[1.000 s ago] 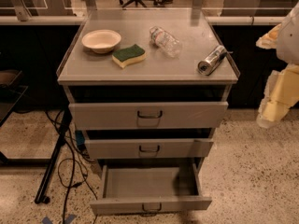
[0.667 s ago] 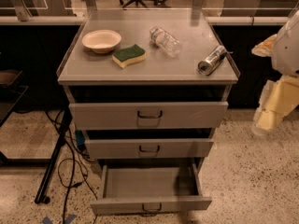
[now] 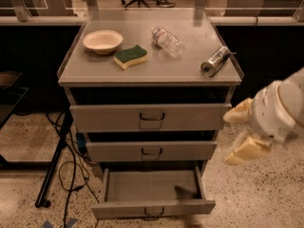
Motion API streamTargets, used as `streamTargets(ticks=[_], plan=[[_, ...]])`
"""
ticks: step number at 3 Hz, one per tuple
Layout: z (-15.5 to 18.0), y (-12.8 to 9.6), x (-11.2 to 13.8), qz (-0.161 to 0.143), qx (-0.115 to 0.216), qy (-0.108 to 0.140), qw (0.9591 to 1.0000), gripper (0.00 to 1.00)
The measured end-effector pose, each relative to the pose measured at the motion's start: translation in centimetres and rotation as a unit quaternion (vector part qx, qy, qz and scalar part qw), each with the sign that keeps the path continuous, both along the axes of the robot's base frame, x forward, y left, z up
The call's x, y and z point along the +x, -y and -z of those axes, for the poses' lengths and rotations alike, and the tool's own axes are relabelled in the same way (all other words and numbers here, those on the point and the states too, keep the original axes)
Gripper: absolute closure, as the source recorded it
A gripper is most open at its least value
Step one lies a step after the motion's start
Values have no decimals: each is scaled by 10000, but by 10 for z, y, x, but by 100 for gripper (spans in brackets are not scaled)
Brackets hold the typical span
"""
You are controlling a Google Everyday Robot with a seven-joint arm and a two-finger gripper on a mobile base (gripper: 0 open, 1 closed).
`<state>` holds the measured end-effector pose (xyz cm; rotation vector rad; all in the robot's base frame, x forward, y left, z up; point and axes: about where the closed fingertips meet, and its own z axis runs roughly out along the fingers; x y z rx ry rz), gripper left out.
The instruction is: Close bottom drawer
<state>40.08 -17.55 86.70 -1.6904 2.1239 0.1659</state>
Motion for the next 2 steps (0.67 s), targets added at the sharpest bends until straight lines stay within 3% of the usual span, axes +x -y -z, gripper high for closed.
streamTargets(ticks=[2], plan=[[120, 8, -25, 168, 856, -341, 9956, 85]])
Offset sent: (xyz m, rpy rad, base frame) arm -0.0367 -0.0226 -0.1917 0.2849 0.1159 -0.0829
